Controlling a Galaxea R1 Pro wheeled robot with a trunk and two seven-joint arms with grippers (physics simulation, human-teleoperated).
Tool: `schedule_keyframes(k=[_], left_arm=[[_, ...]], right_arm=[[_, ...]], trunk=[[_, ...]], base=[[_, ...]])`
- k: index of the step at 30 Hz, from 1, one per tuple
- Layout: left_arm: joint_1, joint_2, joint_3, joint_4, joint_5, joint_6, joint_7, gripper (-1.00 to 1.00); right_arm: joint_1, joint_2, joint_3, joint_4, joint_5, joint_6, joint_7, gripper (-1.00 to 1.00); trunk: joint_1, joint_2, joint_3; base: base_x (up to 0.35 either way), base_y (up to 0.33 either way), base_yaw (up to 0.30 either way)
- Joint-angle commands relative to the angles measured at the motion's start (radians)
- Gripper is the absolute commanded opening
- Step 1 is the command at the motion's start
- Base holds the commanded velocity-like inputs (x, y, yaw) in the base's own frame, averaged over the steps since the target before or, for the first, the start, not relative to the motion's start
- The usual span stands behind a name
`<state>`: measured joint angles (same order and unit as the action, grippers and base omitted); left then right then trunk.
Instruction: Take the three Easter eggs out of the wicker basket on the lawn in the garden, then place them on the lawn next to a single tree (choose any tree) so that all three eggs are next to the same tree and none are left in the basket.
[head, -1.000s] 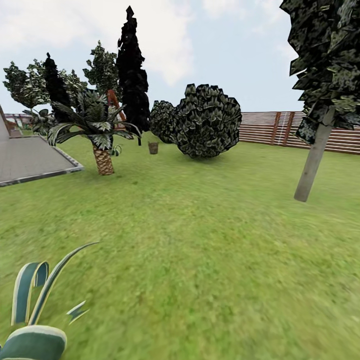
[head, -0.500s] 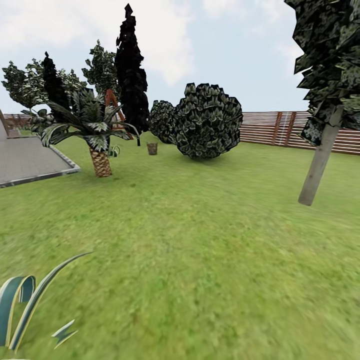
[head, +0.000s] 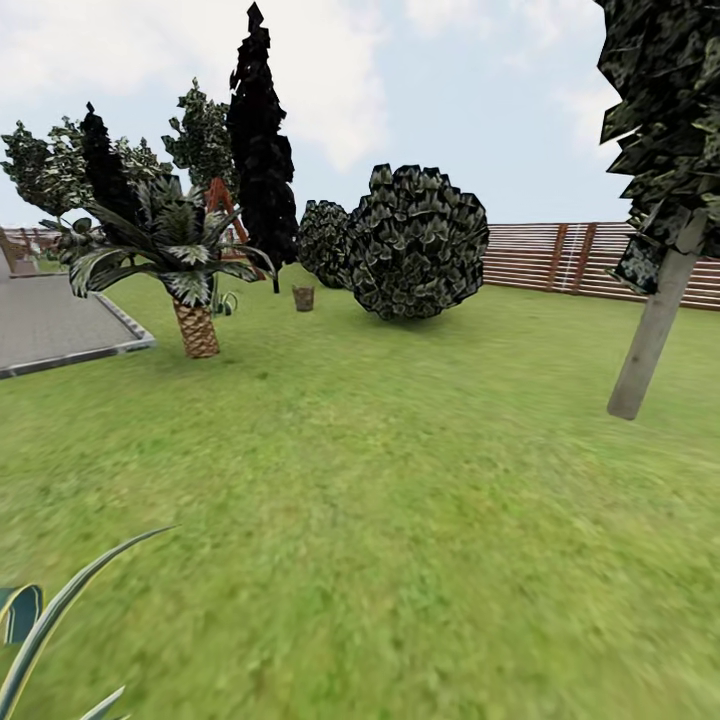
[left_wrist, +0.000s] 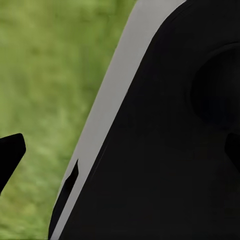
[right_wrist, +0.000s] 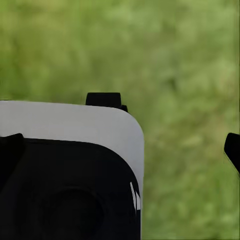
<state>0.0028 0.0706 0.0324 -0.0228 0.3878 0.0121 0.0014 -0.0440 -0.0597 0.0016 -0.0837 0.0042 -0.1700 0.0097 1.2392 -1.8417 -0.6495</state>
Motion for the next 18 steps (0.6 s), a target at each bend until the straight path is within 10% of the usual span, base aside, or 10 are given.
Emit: schedule_keyframes(k=[1, 18], left_arm=[[0.000, 0.000, 0.003, -0.002, 0.003, 0.001, 0.000, 1.00], [0.000, 0.000, 0.003, -0.002, 0.003, 0.001, 0.000, 1.00]], right_arm=[[-0.001, 0.000, 0.000, 0.001, 0.000, -0.003, 0.001, 1.00], [-0.001, 0.000, 0.000, 0.001, 0.000, -0.003, 0.001, 1.00]], trunk=[[0.000, 0.000, -0.001], [0.000, 0.000, -0.001]], base=[[0.322, 0.000, 0.000], [0.323, 0.000, 0.000]])
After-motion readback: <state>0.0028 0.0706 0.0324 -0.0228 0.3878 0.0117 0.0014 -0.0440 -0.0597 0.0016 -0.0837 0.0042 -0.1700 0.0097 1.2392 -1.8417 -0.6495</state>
